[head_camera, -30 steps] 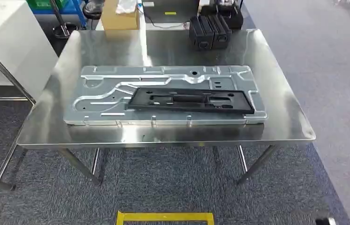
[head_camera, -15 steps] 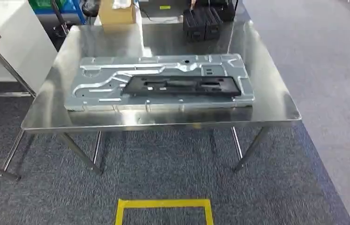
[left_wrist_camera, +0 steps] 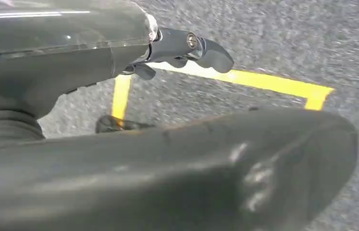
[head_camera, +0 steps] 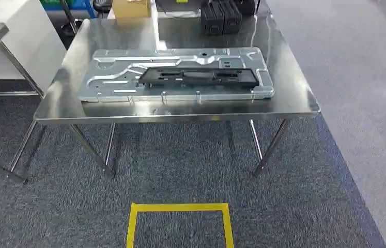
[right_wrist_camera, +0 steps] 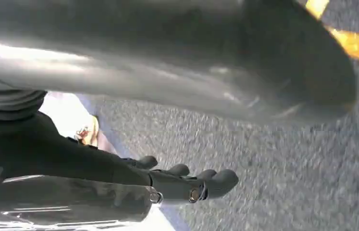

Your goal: Take the parts from the cabinet and place them on the table.

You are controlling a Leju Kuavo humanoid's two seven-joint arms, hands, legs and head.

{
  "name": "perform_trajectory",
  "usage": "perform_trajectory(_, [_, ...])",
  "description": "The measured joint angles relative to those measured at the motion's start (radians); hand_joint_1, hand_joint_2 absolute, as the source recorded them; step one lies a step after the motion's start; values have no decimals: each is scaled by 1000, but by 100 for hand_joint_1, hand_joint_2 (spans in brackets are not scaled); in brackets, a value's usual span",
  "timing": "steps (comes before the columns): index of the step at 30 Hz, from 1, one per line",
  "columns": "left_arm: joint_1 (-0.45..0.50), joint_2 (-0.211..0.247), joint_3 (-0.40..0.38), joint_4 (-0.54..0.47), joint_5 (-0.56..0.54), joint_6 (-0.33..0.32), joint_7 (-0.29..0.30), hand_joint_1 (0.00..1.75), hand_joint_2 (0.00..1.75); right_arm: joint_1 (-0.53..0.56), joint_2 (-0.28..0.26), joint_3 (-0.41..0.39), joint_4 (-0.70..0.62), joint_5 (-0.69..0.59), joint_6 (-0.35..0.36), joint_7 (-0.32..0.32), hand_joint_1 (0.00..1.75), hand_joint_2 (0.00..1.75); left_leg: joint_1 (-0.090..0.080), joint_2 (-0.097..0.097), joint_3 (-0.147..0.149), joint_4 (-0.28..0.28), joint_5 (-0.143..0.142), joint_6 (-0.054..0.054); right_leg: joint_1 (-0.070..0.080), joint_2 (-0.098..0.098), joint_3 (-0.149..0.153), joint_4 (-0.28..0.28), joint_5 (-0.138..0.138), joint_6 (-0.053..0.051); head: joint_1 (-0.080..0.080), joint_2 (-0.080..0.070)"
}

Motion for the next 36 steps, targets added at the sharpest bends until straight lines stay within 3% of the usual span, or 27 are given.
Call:
perform_trajectory(1, [-2, -3, -5, 0, -1, 1, 5, 0, 0, 1, 0, 2, 2, 0, 1, 5, 0, 0, -2, 2, -15, 0, 13, 8, -1, 7, -11, 24, -54, 3, -1, 0])
perform_trajectory(3, [0, -5, -15, 0, -3, 2, 12, 0, 0, 3, 1, 4, 5, -3, 2, 17, 0, 0, -2, 2, -51, 2, 41, 13, -6, 10, -39, 146, -194, 12, 8, 0])
perform_trajectory(4, [1, -5, -21, 0, -3, 3, 15, 0, 0, 3, 1, 4, 6, -5, 1, 20, 0, 0, -2, 3, -70, 4, 54, 11, -8, 10, -51, 221, -237, 17, 7, 0])
perform_trajectory(5, [1, -5, -26, 0, -4, 4, 18, 0, 0, 3, 1, 4, 7, -6, 2, 26, 0, 0, -2, 4, -88, 9, 67, 10, -10, 10, -54, 279, -244, 20, 7, 0])
perform_trajectory(7, [0, -6, -34, 0, -6, 4, 21, 0, 0, 5, 3, 4, 10, -6, 5, 31, 0, 0, 0, 5, -128, 22, 88, 3, -17, 9, -15, 286, -181, 27, 7, 0])
perform_trajectory(8, [0, -7, -39, 0, -8, 3, 21, 0, 0, 5, 4, 4, 11, -6, 6, 37, 0, 0, 2, 5, -149, 31, 96, -2, -20, 9, 32, 238, -140, 29, 7, 0])
perform_trajectory(9, [0, -7, -44, 0, -11, 1, 20, 0, 0, 5, 5, 5, 11, -6, 7, 41, 0, 0, 4, 5, -168, 41, 103, -7, -22, 9, 97, 156, -124, 30, 7, 0])
perform_trajectory(10, [-1, -6, -47, 0, -11, -1, 16, 0, 0, 4, 7, 5, 11, -5, 10, 46, 0, 0, 4, 4, -180, 52, 109, -14, -26, 10, 169, 59, -153, 30, 8, 0])
perform_trajectory(11, [-2, -7, -50, 0, -11, -3, 9, 0, 0, 3, 8, 5, 11, -3, 13, 52, 0, 0, 1, 4, -192, 62, 114, -21, -16, 13, 213, -22, -187, 24, 5, 0])
perform_trajectory(12, [-3, -6, -52, 0, -11, -6, 5, 0, 0, 3, 10, 5, 11, -3, 16, 56, 0, 0, 1, 5, -195, 62, 125, -29, -14, 12, 209, -29, -195, 12, 5, 0])
perform_trajectory(15, [-2, -3, -57, 0, -11, -13, -3, 0, 0, 8, 14, 5, 13, -8, 19, 69, 0, 0, 4, 2, -203, 58, 146, -48, -15, 8, 186, -30, -168, -16, 7, 0])
perform_trajectory(16, [-1, -2, -60, 0, -11, -14, -3, 0, 0, 5, 16, 5, 13, -10, 19, 69, 0, 0, 8, -2, -215, 78, 106, -52, -14, 4, 174, -29, -157, -27, 5, 0])
perform_trajectory(17, [-1, -2, -62, 0, -11, -14, -5, 0, 0, 3, 16, 5, 13, -16, 18, 68, 0, 0, 9, -3, -232, 128, 39, -55, -13, 4, 160, -29, -145, -37, 5, 0])
perform_trajectory(19, [-3, 0, -66, 0, -11, -13, -6, 0, 0, 2, 23, 5, 13, -25, 14, 59, 0, 0, 10, -4, -268, 276, -73, -62, -8, 3, 128, -27, -121, -42, 4, 0])
perform_trajectory(20, [-4, 4, -69, 0, -12, -13, -6, 0, 0, 2, 26, 5, 13, -27, 11, 56, 0, 0, 10, -4, -277, 339, -93, -63, -5, 3, 110, -23, -109, -42, 3, 0])
perform_trajectory(21, [-4, 7, -71, 0, -12, -13, -6, 0, 0, 1, 29, 5, 13, -30, 8, 54, 0, 0, 10, -4, -269, 373, -80, -63, -3, 4, 90, -20, -97, -42, 3, 0])
perform_trajectory(22, [-4, 8, -72, 0, -14, -13, -5, 0, 0, 1, 32, 5, 13, -33, 7, 51, 0, 0, 10, -4, -242, 359, -44, -59, -1, 4, 72, -16, -87, -41, 3, 0])
perform_trajectory(24, [-4, 17, -77, 0, -19, -13, -3, 0, 0, 1, 44, 5, 16, -35, 9, 39, 0, 0, 9, -4, -142, 236, 20, -48, 3, 5, 42, -10, -68, -39, 3, 0])
perform_trajectory(25, [-6, 21, -78, 0, -21, -11, -3, 0, 0, -1, 52, 5, 16, -33, 17, 38, 0, 0, 4, -6, -70, 138, 18, -37, 4, 6, 33, -8, -58, -37, 3, 0])
perform_trajectory(26, [-8, 29, -78, 0, -20, -9, -3, 0, 0, -2, 64, 5, 17, -26, 31, 46, 0, 0, -1, -5, -5, 41, -15, -28, 11, 5, 26, -6, -52, -32, 3, 0])
perform_trajectory(27, [-11, 33, -79, 0, -19, -7, -4, 0, 0, -1, 67, 5, 18, -22, 40, 54, 0, 0, 0, -5, 10, -4, -29, -29, 8, 1, 23, -6, -40, -26, 5, 0])
perform_trajectory(30, [-7, 43, -82, 0, -22, 0, -1, 0, 0, 0, 79, 5, 23, -18, 73, 95, 0, 0, -5, -5, -11, -11, 1, -12, 5, 1, 20, -20, -8, -7, 4, 0])
perform_trajectory(31, [-8, 44, -86, 0, -23, 2, 4, 0, 0, -1, 81, 5, 25, -20, 83, 111, 0, 0, 2, 5, -16, -18, 17, -8, 1, 5, 13, -10, -32, -3, 2, 0])
perform_trajectory(32, [-8, 48, -90, 0, -26, 5, 11, 0, 0, -1, 86, 5, 26, -27, 89, 126, 0, 0, 3, 2, -31, -21, 29, 5, 0, 8, 0, 27, -93, 0, 6, 0])
perform_trajectory(34, [-6, 52, -96, 0, -32, 7, 26, 0, 0, 0, 90, 3, 27, -40, 92, 139, 0, 0, 2, 3, -57, -15, 51, 8, -7, 9, -35, 169, -214, 10, 7, 0])
perform_trajectory(35, [-5, 55, -100, 0, -33, 8, 34, 0, 0, 0, 91, 3, 27, -45, 93, 138, 0, 0, 1, 3, -73, -12, 61, 7, -9, 10, -50, 244, -245, 16, 7, 0])
perform_trajectory(36, [-5, 57, -103, 0, -33, 11, 41, 0, 0, -1, 93, 2, 27, -50, 93, 132, 0, 0, 2, 4, -91, -5, 70, 5, -12, 10, -52, 286, -242, 20, 7, 0])
